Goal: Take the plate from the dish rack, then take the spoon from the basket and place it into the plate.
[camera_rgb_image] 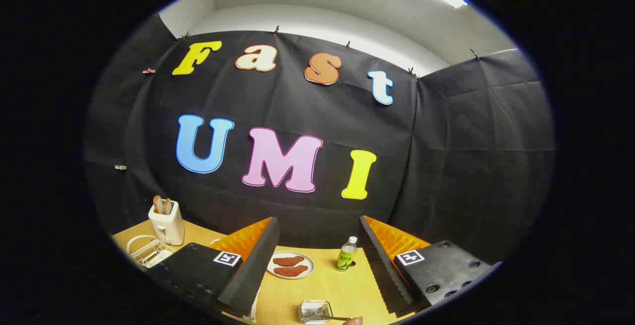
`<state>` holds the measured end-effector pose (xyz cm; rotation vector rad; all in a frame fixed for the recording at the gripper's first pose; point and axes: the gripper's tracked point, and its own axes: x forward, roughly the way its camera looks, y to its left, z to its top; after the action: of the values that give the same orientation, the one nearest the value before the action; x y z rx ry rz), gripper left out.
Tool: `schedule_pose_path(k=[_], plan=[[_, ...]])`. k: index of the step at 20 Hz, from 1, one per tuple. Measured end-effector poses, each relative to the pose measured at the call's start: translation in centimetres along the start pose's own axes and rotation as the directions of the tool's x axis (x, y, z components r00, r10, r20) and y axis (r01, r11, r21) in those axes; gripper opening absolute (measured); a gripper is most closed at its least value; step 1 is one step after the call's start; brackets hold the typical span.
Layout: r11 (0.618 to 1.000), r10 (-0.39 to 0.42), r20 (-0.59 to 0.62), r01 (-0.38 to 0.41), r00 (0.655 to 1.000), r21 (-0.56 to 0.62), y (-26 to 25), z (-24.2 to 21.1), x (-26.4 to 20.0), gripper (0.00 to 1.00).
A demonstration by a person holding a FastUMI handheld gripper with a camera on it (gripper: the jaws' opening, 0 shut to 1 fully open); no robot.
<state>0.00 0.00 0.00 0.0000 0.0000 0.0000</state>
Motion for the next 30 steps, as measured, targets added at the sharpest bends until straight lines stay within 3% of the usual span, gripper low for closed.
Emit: schedule_pose_path(k=[24, 30], plan=[[0.996, 0.091, -0.01, -0.091, 0.996, 0.017, 6.5, 1.5, -1.9, 0.97], [0.988, 0.151, -0.062, -0.149, 0.987, 0.041, 8.4, 0.3, -1.5, 0.97]])
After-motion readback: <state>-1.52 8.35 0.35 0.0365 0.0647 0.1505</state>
